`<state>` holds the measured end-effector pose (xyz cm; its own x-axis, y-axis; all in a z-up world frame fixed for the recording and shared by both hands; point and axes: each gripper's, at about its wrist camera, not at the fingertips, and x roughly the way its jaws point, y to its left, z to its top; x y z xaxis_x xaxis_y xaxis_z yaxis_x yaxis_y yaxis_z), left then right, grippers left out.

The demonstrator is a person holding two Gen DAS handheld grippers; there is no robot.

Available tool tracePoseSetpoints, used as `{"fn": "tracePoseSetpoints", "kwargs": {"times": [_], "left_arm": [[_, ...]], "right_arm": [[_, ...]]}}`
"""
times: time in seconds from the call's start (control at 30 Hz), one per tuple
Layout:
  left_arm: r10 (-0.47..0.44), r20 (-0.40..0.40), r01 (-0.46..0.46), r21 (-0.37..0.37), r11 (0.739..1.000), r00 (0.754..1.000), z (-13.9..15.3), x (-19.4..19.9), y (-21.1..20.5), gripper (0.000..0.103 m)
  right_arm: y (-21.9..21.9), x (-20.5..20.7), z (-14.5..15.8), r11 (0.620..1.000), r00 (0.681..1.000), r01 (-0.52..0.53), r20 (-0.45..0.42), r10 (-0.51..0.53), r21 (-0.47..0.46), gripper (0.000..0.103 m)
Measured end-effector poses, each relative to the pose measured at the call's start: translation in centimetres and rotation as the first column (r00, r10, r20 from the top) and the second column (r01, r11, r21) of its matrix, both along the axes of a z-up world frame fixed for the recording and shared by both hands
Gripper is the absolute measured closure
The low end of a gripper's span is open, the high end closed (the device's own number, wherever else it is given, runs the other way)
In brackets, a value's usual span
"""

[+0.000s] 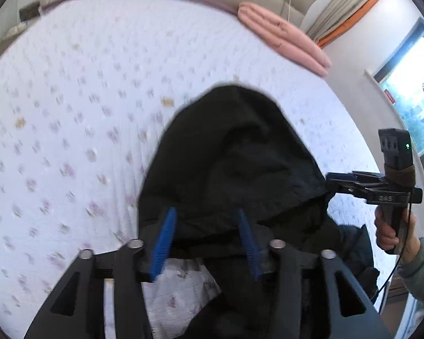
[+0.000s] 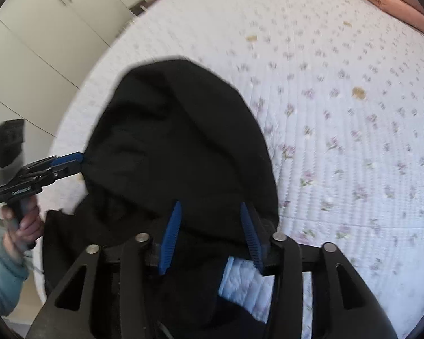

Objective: Fold large clothes
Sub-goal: 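Lift the hood with both tools and fold it down onto the jacket body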

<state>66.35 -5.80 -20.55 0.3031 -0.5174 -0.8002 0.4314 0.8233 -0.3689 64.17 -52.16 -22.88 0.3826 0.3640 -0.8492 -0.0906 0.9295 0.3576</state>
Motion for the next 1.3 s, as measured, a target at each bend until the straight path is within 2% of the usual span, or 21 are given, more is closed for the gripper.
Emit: {"fn": "tracePoseSetpoints", "kwargs": {"times": [0.1,0.17,0.27,0.33,0.43,0.5,0.57,0.63,0.67,0.73,0.77,0.8,0.83,0.87,0.9,1.07,1.13,1.3], "left_arm": [[0.009,0.043,-0.009,0.008,1.0,0.999,1.4,0.9,0.2,0.043],[0.031,0.037,-0.032,0.02,0.999,0.999,1.5,2.5,0.1,0.042],[0.045,-0.025,-0.046,-0.011,0.999,0.999,-0.5,5.2,-0.4,0.042],[0.046,-0.076,-0.046,0.004,0.999,0.996,-2.3,6.7,-0.6,0.042],[-0.001,-0.18,-0.004,-0.025,1.0,0.984,-5.1,8.1,-1.1,0.042],[-0.045,-0.233,0.031,-0.066,0.997,0.971,-6.6,8.4,-1.7,0.042],[-0.054,-0.221,0.036,-0.084,0.996,0.974,-6.9,8.4,-1.9,0.041],[-0.049,-0.221,0.027,-0.102,0.994,0.974,-6.9,8.7,-2.0,0.041],[-0.044,-0.22,0.021,-0.105,0.994,0.975,-7.0,8.7,-2.3,0.041],[-0.029,-0.209,0.011,-0.086,0.996,0.978,-6.9,8.6,-2.8,0.043],[-0.022,-0.188,0.01,-0.064,0.998,0.982,-6.6,8.3,-3.2,0.056],[-0.022,-0.166,0.014,-0.05,0.999,0.986,-6.2,7.9,-3.6,0.071],[-0.014,-0.143,0.008,-0.043,0.999,0.99,-5.4,7.5,-3.5,0.076],[-0.008,-0.121,0.003,-0.039,0.999,0.993,-4.6,7.0,-3.3,0.083],[-0.007,-0.093,0.004,-0.035,0.999,0.996,-3.6,6.1,-3.1,0.086],[-0.022,0.03,0.022,-0.011,1.0,0.999,1.9,1.0,-2.1,0.088],[-0.035,0.087,0.035,0.006,0.999,0.996,4.6,-2.1,-1.6,0.089],[-0.051,0.177,0.051,0.004,0.999,0.983,10.6,-10.5,0.6,0.089]], "right_arm": [[-2.1,-0.4,1.4,0.999,1.0,0.014,0.027,-0.015,0.03,0.032],[-3.7,-0.4,1.3,0.998,0.998,0.05,0.023,-0.05,0.028,0.032],[-5.7,1.3,0.1,0.991,0.994,0.107,-0.012,-0.106,0.077,0.032],[-7.1,2.0,-1.6,0.983,0.99,0.134,-0.065,-0.126,0.129,0.032],[-9.1,3.2,-5.2,0.951,0.977,0.162,-0.176,-0.117,0.265,0.031],[-9.5,3.5,-5.9,0.933,0.983,0.147,-0.156,-0.1,0.327,0.029],[-9.5,4.2,-5.9,0.906,0.987,0.116,-0.147,-0.06,0.408,0.029],[-8.2,4.9,-6.3,0.887,0.989,0.073,-0.15,-0.005,0.456,0.036],[-6.9,5.1,-7.0,0.885,0.988,0.053,-0.154,0.021,0.463,0.05],[-4.6,5.8,-8.0,0.899,0.983,0.009,-0.167,0.071,0.439,0.05],[-4.0,5.7,-7.8,0.906,0.986,-0.005,-0.151,0.076,0.424,0.055],[-3.6,5.7,-7.4,0.91,0.988,-0.02,-0.133,0.082,0.413,0.062],[-3.4,5.5,-6.8,0.917,0.99,-0.025,-0.118,0.078,0.398,0.068],[-3.4,5.1,-5.7,0.919,0.992,-0.032,-0.099,0.077,0.392,0.079],[-3.4,4.8,-5.0,0.922,0.994,-0.04,-0.077,0.075,0.384,0.084],[-1.8,0.8,0.6,0.954,0.995,-0.094,0.042,0.086,0.285,0.088],[-0.6,-2.0,4.0,0.965,0.99,-0.121,0.104,0.099,0.232,0.088],[1.5,-10.0,9.5,0.983,0.97,-0.152,0.206,0.128,0.105,0.089]]}}
